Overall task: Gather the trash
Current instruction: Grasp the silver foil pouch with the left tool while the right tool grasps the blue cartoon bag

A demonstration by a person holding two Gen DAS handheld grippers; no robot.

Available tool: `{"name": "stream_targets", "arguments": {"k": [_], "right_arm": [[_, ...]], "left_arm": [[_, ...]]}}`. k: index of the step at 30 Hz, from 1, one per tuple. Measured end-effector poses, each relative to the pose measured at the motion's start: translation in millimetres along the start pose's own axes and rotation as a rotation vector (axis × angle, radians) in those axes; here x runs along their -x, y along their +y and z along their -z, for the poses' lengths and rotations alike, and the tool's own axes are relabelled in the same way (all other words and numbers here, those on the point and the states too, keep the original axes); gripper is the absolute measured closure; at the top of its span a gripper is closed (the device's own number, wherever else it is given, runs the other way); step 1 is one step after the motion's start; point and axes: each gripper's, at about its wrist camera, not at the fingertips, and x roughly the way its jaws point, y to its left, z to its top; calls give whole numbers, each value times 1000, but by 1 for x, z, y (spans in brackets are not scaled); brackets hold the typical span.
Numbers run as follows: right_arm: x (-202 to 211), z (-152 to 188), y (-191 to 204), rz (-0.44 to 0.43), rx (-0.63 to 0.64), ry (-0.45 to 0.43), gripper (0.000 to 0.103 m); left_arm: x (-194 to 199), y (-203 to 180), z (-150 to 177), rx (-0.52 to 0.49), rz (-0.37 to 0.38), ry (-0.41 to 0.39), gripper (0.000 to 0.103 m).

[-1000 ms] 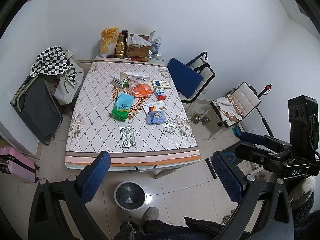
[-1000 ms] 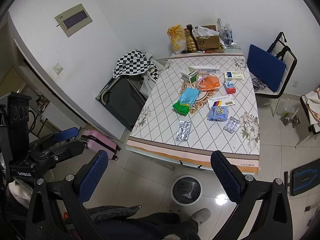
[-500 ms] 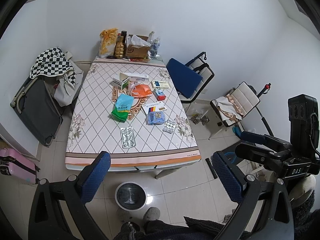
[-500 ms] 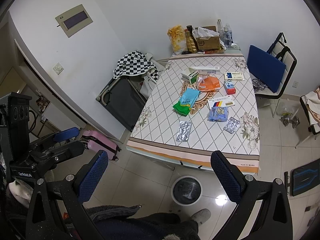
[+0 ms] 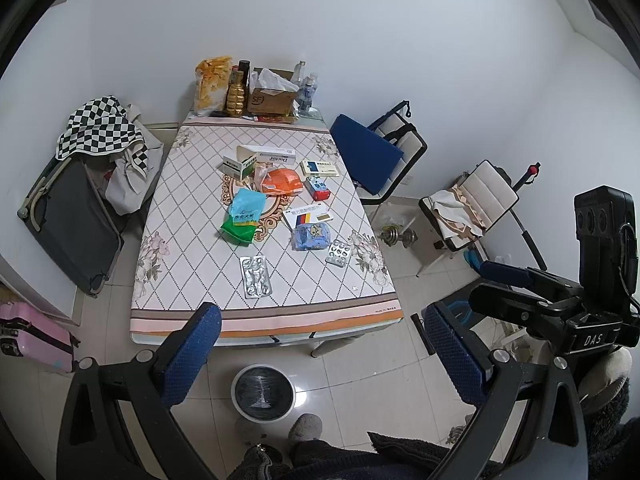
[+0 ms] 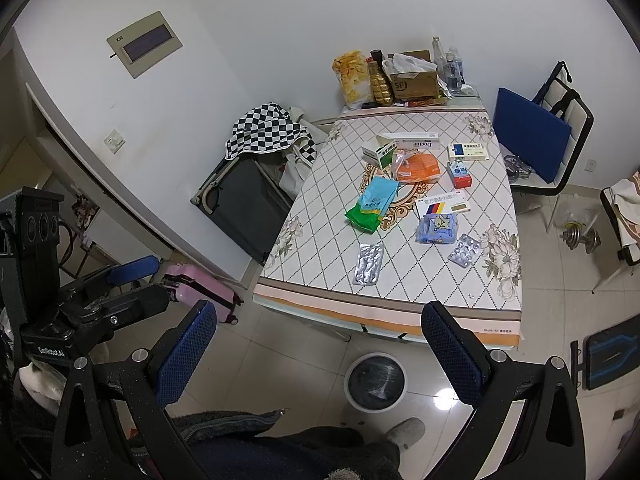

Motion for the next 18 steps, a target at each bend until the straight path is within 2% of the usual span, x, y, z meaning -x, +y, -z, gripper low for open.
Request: {"name": "stream_targets", "arguments": {"k": [9,11,12,13,15,18], "right_arm": [[-3,-2,-2,0,-19,-6,0],[-6,-5,-5,11,-51,-14,0],[-9,-7,-8,31,-76,-23,0],[-14,-10,-12,63,-100,-34,0],[-25,-17,-22,124,-150,-48,0],[-52,-24,-46,208,-235,-28,0]], "left_arm": [[-8,2,-10,-10,-2,15,0],[-16,5,-14,-14,-82,5,0],[-21,8,-17,-20,-144,-1,0],[-32,12,-23,-26,-239,-3,0],[-53,22,-31,-32,-351,-3,0],[-94,43,-40,-6,-431,27,0]]}}
